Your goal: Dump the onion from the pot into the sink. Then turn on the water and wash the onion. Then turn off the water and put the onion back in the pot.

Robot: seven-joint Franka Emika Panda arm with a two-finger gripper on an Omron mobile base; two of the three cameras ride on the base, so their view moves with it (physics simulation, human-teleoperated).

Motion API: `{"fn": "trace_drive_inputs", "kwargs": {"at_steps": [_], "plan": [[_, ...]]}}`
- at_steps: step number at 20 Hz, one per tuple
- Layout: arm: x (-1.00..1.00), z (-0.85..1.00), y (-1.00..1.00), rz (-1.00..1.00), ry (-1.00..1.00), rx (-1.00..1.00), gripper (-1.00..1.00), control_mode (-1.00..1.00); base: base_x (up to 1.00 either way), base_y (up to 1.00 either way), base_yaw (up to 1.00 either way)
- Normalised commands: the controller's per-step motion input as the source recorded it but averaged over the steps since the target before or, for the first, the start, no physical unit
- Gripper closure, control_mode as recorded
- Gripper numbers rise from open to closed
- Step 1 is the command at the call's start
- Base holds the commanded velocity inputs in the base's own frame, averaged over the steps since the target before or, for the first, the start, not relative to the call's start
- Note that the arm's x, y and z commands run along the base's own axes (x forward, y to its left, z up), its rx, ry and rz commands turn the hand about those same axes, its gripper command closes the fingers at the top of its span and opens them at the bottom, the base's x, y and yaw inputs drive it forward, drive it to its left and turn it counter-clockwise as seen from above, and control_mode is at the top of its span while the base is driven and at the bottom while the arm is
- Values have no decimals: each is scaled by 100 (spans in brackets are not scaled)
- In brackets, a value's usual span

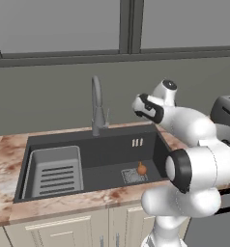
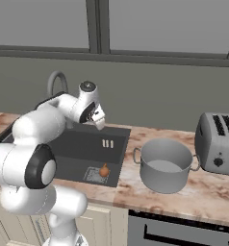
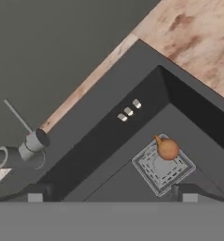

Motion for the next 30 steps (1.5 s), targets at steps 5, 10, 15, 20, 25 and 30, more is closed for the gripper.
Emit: {"fn": "trace_drive_inputs", "kwargs": {"at_steps": [5,10,15,20,25,30], "plan": [[-14,18,-13,0,29,-7,-100,-100,0,0,0],[-28,-42,0,0,15,-5,-100,-100,0,0,0],[-36,-72,0,2,3,0,-100,-100,0,0,0],[-36,-62,0,2,0,0,-100,-100,0,0,0],[-17,-56,0,8,-4,0,-100,-100,0,0,0],[0,-50,0,13,-8,0,-100,-100,0,0,0]]}}
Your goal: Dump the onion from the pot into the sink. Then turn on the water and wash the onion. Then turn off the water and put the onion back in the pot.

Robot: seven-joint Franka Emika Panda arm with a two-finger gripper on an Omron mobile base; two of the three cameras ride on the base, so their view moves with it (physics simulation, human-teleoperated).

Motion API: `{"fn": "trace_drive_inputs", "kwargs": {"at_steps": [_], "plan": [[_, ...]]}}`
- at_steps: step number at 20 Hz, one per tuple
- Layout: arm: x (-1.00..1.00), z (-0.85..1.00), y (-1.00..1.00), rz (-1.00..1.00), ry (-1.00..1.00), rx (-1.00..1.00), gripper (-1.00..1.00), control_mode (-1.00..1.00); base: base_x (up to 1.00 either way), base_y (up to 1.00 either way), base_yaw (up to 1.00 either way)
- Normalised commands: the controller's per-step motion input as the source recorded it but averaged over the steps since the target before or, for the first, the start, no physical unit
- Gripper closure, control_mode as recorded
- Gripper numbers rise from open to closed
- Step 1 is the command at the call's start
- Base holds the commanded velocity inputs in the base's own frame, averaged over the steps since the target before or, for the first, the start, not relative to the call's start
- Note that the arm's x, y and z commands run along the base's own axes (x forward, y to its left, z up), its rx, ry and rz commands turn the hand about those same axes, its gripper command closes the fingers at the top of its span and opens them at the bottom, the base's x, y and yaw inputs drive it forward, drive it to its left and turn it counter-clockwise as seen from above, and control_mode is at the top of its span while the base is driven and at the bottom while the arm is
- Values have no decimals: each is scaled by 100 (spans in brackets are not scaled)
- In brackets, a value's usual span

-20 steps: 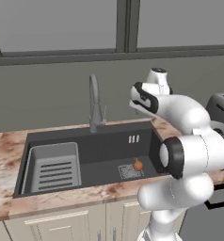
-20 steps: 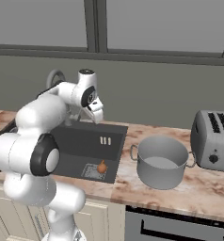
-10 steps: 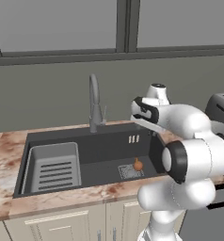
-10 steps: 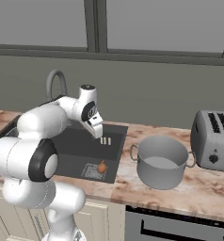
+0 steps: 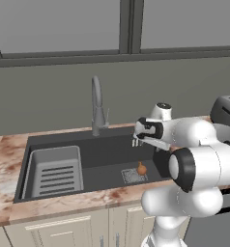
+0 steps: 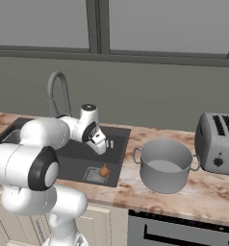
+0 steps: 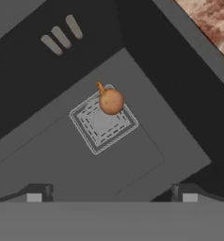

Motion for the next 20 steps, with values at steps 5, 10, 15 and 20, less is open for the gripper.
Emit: {"fn": "trace_drive_inputs", "kwargs": {"at_steps": [5,10,15,20], "plan": [[16,-44,0,14,-1,0,-100,-100,0,0,0],[18,-38,0,11,0,-6,-100,-100,0,0,0],[9,-33,0,6,0,-12,-100,-100,0,0,0],[1,-29,0,3,0,-12,-100,-100,0,0,0]]}}
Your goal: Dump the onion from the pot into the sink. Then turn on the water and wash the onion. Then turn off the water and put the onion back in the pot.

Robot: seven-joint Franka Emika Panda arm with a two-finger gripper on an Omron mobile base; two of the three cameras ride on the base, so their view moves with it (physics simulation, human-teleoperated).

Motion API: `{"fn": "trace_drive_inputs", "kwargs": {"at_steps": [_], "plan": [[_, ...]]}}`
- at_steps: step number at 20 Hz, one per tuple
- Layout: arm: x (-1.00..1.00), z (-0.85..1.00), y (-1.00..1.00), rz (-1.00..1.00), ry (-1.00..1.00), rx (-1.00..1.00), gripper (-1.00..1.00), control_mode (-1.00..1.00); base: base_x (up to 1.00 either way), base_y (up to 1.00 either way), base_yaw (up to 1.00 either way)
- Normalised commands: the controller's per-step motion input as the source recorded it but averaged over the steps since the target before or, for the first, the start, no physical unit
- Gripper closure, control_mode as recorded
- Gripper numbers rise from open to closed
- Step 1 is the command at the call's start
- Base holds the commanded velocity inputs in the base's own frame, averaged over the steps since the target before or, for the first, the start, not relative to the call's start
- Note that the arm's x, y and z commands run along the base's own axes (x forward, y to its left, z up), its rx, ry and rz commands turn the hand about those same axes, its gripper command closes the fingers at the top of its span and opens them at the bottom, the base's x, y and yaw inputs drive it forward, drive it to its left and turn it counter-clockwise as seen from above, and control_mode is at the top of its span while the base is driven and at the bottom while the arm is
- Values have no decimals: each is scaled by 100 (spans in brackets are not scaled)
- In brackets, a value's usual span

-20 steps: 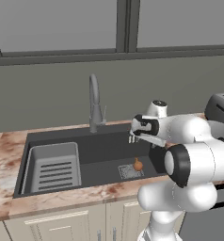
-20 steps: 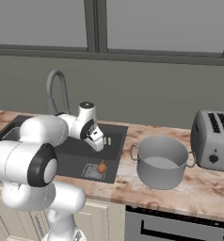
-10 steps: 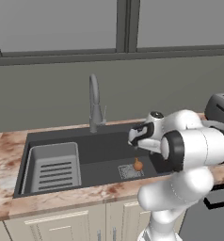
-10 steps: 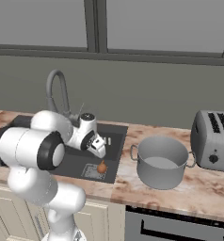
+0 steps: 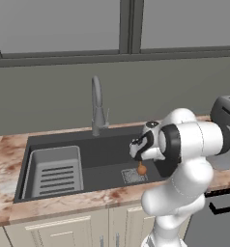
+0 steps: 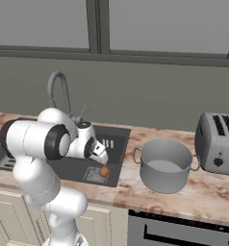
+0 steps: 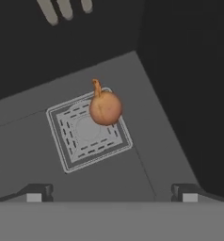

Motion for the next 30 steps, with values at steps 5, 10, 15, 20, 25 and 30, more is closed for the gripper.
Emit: {"fn": "trace_drive_inputs", "kwargs": {"at_steps": [5,10,15,20,25,30], "plan": [[0,-29,0,2,0,-4,-100,-100,0,0,0],[8,-27,0,3,0,0,-100,-100,0,0,0],[14,-22,0,3,0,0,-100,-100,0,0,0],[8,-19,-2,2,0,0,-100,-100,0,0,0],[10,-22,-1,1,0,0,-100,-100,0,0,0],[15,-19,-4,1,0,0,-100,-100,0,0,0]]}}
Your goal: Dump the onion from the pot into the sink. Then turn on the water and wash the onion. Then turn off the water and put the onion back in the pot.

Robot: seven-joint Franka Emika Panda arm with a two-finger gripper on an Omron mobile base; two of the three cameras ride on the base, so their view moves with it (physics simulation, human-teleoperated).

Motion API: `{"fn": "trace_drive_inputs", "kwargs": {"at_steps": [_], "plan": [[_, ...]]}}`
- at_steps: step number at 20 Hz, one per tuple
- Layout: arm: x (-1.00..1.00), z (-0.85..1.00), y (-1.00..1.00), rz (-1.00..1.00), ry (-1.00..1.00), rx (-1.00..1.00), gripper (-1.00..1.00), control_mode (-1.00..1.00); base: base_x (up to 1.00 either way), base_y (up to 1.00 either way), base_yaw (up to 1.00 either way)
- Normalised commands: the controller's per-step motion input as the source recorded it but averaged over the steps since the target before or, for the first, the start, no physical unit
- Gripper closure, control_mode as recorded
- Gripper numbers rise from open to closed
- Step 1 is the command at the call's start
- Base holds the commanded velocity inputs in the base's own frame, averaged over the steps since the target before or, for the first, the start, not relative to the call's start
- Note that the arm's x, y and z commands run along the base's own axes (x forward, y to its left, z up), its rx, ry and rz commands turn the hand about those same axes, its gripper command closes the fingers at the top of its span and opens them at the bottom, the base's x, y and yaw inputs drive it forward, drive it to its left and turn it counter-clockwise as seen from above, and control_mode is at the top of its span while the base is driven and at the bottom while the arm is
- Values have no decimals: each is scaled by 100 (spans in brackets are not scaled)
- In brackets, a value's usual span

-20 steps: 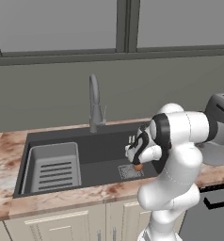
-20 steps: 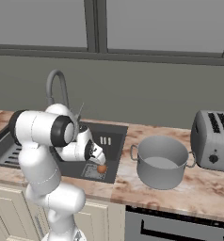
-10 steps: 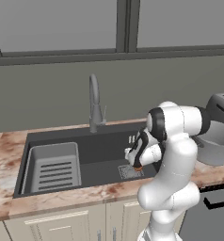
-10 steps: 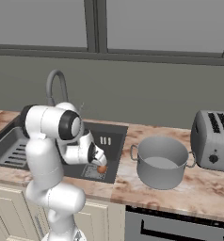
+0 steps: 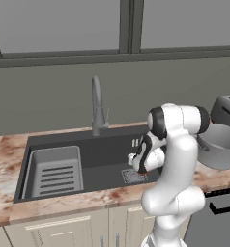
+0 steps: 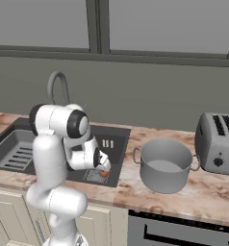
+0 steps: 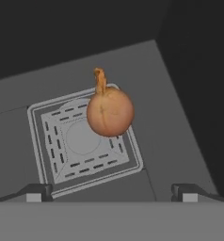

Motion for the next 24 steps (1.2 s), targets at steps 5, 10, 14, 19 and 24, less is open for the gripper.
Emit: {"fn": "trace_drive_inputs", "kwargs": {"at_steps": [5,10,14,19,24], "plan": [[18,-19,-4,1,0,0,-100,-100,0,0,0],[19,-20,-3,0,0,0,-100,-100,0,0,0],[22,-22,-1,0,0,0,-100,-100,0,0,0],[24,-21,-3,0,0,0,-100,-100,0,0,0],[22,-21,-6,0,0,-1,-100,-100,0,0,0]]}}
